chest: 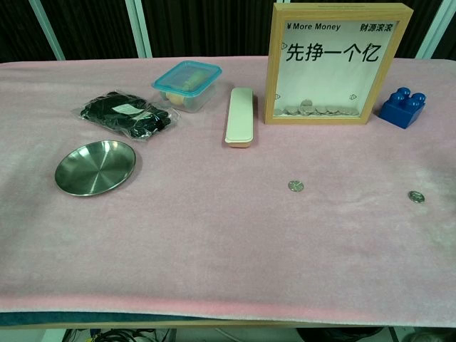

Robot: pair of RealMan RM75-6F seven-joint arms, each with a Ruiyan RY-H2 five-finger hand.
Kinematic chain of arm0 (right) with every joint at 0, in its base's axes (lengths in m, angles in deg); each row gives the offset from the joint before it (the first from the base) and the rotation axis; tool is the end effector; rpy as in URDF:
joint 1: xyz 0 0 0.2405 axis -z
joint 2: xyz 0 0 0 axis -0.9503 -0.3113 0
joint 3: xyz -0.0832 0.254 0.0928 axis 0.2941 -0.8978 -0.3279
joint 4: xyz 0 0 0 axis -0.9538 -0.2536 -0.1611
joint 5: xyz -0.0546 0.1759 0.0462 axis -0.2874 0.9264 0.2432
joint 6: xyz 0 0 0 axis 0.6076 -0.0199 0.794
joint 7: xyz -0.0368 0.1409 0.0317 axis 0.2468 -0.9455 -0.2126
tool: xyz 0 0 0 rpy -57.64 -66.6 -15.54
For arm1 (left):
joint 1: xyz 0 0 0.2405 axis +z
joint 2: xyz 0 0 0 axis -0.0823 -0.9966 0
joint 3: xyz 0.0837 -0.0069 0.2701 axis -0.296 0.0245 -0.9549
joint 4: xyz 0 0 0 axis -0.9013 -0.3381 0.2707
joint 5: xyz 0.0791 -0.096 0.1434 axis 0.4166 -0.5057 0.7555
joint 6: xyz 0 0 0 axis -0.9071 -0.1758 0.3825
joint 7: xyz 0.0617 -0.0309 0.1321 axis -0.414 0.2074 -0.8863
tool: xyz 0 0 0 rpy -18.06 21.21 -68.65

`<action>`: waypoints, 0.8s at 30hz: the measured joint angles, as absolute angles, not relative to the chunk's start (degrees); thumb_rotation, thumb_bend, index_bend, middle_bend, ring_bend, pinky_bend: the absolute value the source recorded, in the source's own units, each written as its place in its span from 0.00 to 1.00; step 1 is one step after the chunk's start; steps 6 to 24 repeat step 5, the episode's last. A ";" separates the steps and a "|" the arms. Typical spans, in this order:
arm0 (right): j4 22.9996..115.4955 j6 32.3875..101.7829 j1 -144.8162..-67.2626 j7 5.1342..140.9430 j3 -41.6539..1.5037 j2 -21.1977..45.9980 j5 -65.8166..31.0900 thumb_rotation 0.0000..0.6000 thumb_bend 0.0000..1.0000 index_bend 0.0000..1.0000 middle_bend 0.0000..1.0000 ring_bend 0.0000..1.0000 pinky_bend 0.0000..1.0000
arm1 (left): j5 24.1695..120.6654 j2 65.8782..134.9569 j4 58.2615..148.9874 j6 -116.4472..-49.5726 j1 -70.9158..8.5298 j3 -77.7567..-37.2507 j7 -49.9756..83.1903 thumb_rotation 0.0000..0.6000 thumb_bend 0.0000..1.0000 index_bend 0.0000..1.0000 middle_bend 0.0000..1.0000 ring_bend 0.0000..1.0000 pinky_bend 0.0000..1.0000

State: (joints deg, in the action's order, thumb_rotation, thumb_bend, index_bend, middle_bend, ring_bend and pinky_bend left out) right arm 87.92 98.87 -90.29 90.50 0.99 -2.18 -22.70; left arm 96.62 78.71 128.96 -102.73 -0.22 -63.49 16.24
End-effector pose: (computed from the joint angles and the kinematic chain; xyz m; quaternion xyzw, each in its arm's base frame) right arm -0.3276 -0.2165 0.1736 0.6054 -0.3303 0.2990 0.6596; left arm -0.3147 0.1834 0.1929 -0.5920 -0.4089 -0.3898 0.5748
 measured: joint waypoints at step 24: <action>80.66 98.46 -87.64 85.12 -0.64 -0.26 -24.93 1.00 0.21 0.21 0.11 0.23 0.23 | 99.92 78.00 131.60 -103.78 -0.07 -64.59 14.74 1.00 0.37 0.05 0.00 0.00 0.01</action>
